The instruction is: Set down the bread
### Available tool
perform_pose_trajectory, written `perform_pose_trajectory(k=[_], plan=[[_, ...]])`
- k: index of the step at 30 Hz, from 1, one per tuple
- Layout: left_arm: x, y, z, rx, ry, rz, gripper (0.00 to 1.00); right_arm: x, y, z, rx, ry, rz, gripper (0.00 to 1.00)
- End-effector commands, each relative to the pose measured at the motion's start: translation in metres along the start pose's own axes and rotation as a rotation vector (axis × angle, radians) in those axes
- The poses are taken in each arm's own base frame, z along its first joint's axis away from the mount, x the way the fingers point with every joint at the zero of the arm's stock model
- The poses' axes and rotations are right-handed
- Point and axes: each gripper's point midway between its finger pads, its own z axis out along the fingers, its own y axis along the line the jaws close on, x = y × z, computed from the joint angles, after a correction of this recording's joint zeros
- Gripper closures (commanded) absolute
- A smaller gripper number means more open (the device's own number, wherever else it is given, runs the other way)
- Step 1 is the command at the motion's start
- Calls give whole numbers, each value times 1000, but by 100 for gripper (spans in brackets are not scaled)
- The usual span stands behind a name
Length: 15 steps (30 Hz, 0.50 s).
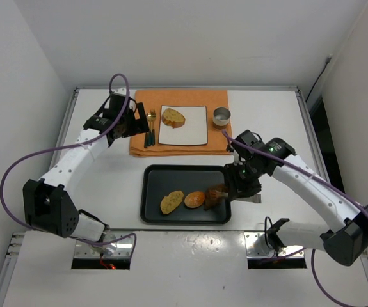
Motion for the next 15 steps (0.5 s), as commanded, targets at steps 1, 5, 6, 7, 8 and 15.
perform_pose_trajectory(k=[1,5,6,7,8,15], plan=[[-22,-8,-4,35,-55,-29,1,-8,7,6,-19,-20,-26,52],[-22,-8,-4,35,-55,-29,1,-12,2,12,22,-14,-31,55],[-23,-7,-4,27,-59,-29,1,-17,5,10,13,-33,-34,56],[-19,-5,-2,23,-51,-28,1,-17,4,12,18,-24,-42,56],[-19,-5,-2,23,-51,-28,1,-18,7,10,12,-31,-52,58],[-16,-2,-1,10,-47,-26,1,-28,7,-1,42,-54,-53,84]])
